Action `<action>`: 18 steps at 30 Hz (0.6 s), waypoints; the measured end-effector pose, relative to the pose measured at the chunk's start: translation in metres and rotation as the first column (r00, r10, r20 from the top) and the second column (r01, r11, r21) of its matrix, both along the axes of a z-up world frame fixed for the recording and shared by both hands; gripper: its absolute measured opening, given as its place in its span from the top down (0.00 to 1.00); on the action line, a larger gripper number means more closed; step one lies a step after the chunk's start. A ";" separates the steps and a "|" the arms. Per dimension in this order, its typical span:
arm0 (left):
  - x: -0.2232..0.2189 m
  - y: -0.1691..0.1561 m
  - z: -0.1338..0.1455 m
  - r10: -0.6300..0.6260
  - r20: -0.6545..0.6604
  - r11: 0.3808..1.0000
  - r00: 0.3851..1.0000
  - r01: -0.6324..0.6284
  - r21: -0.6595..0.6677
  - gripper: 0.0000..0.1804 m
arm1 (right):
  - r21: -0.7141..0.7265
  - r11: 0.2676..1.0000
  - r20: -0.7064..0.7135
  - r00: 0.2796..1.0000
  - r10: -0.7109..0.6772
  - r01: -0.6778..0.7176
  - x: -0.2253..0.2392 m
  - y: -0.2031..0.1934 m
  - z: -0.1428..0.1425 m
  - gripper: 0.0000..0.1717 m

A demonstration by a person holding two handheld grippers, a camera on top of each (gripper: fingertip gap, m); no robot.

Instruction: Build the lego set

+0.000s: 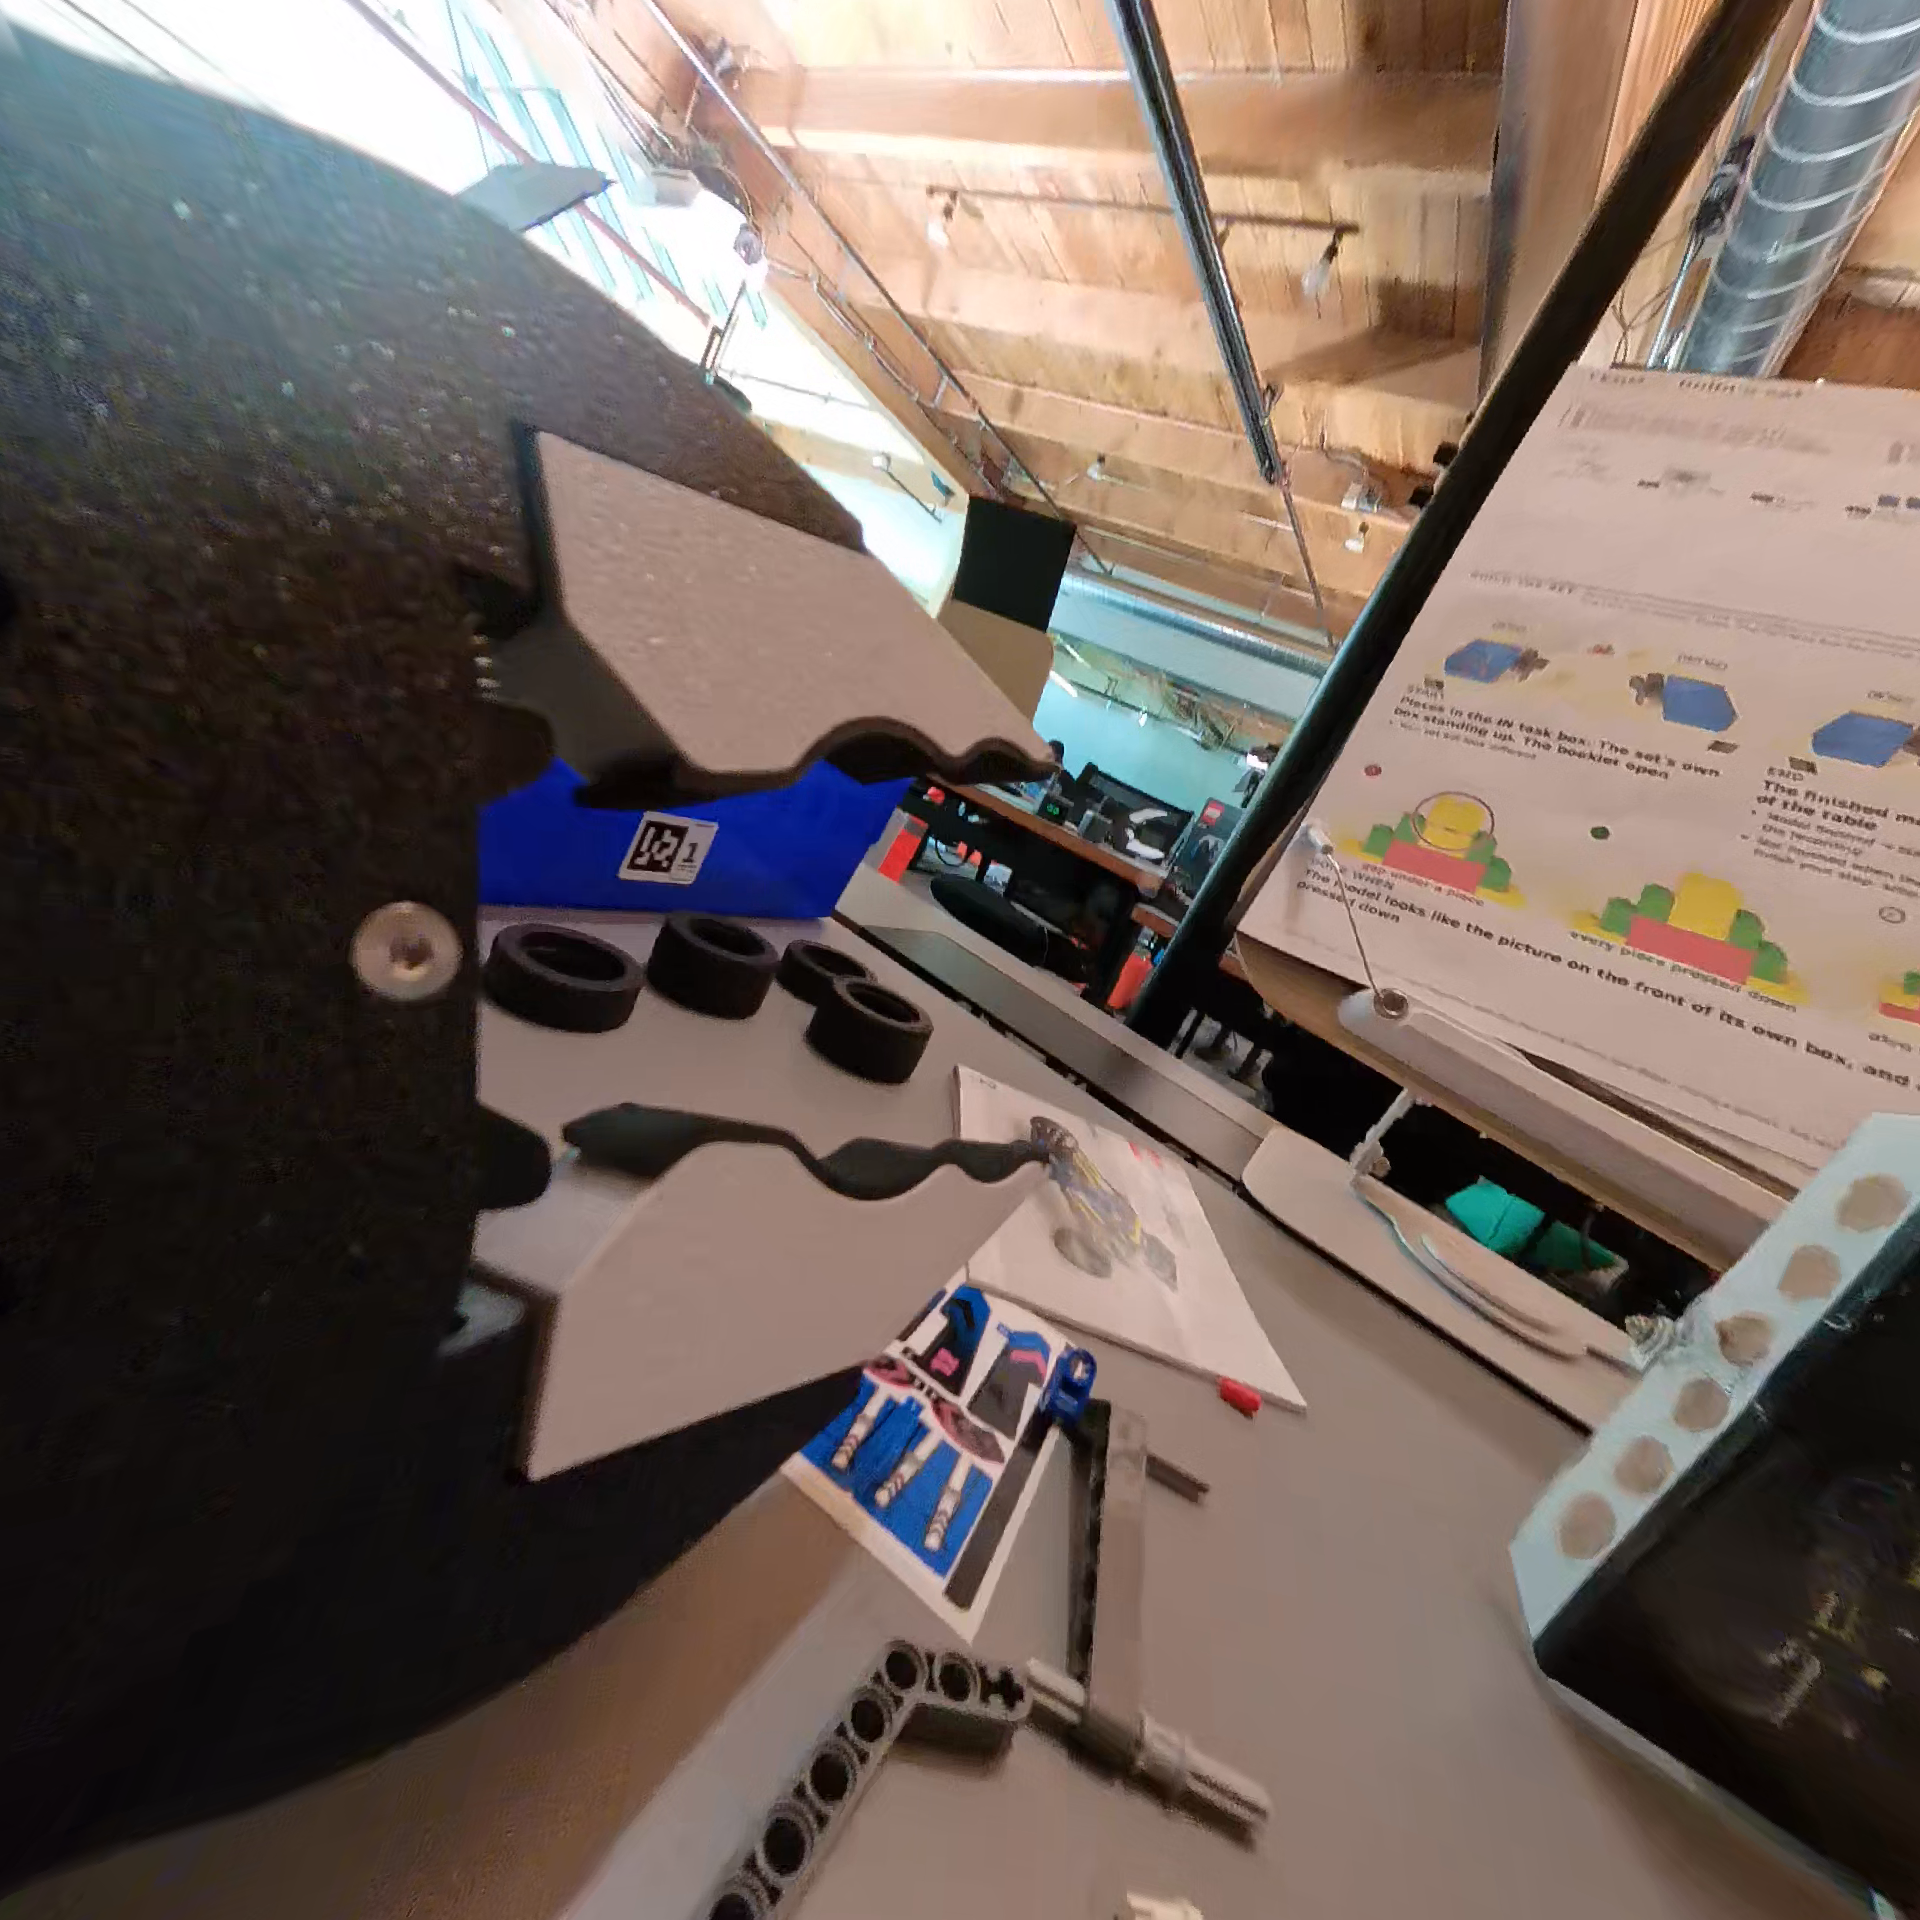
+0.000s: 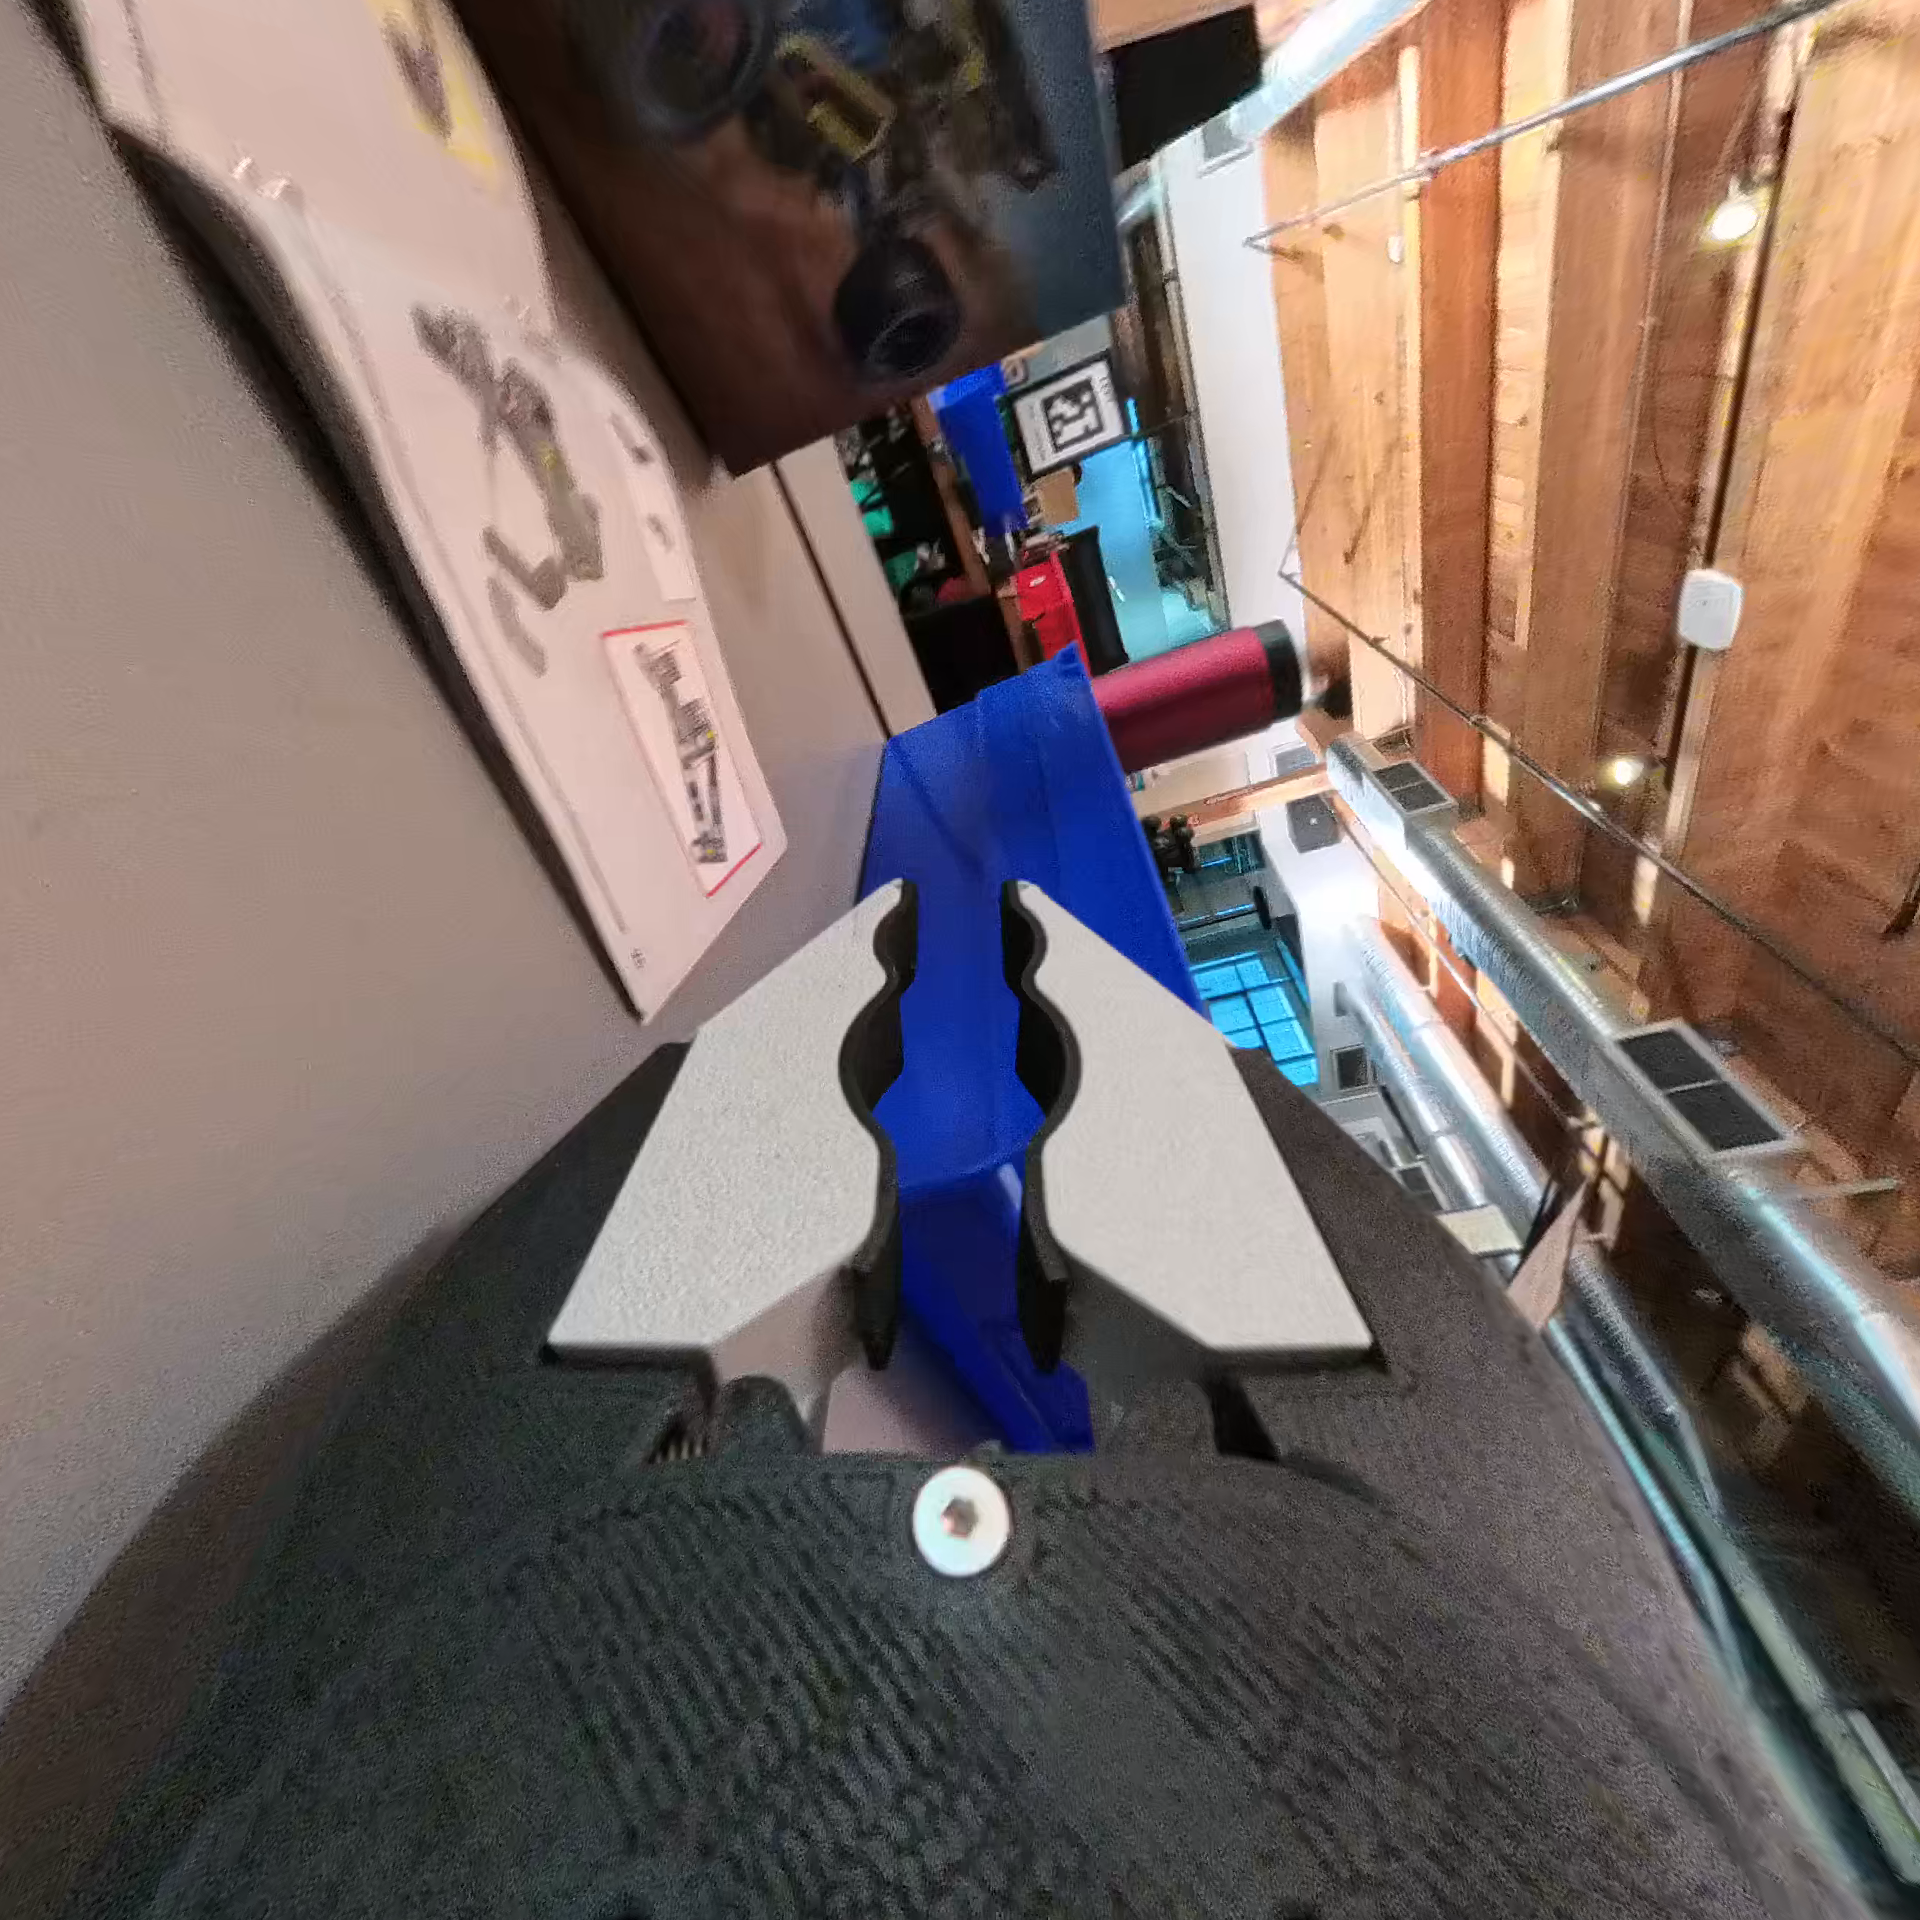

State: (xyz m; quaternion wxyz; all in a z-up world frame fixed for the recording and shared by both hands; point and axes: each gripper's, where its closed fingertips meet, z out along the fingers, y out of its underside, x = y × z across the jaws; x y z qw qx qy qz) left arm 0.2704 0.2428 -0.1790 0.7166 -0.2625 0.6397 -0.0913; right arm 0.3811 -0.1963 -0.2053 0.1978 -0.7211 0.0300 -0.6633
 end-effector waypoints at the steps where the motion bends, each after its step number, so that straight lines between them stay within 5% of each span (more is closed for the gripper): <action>1: 0.000 0.002 0.001 0.004 0.009 1.000 1.000 -0.004 -0.003 0.64 | -0.042 0.999 -0.040 0.999 0.006 -0.008 0.003 0.004 -0.011 0.92; 8: -0.006 0.011 0.011 0.011 0.084 1.000 0.996 -0.009 -0.019 0.71 | -0.029 1.000 -0.235 0.972 -0.019 0.013 0.018 0.007 -0.049 1.00; 13: -0.005 -0.004 0.013 -0.045 0.060 0.999 0.997 0.045 0.006 0.71 | -0.051 0.999 -0.211 0.977 -0.012 0.001 0.018 0.009 -0.047 1.00; 15: -0.006 -0.013 0.012 -0.075 0.015 0.997 0.997 0.076 -0.011 0.71 | -0.058 0.998 -0.186 0.982 0.023 -0.035 0.013 0.015 -0.041 0.93; 18: -0.007 -0.033 0.008 -0.168 -0.026 0.982 0.986 0.165 -0.088 0.73 | 0.127 0.988 -0.185 0.976 0.112 -0.089 0.006 0.027 -0.021 0.89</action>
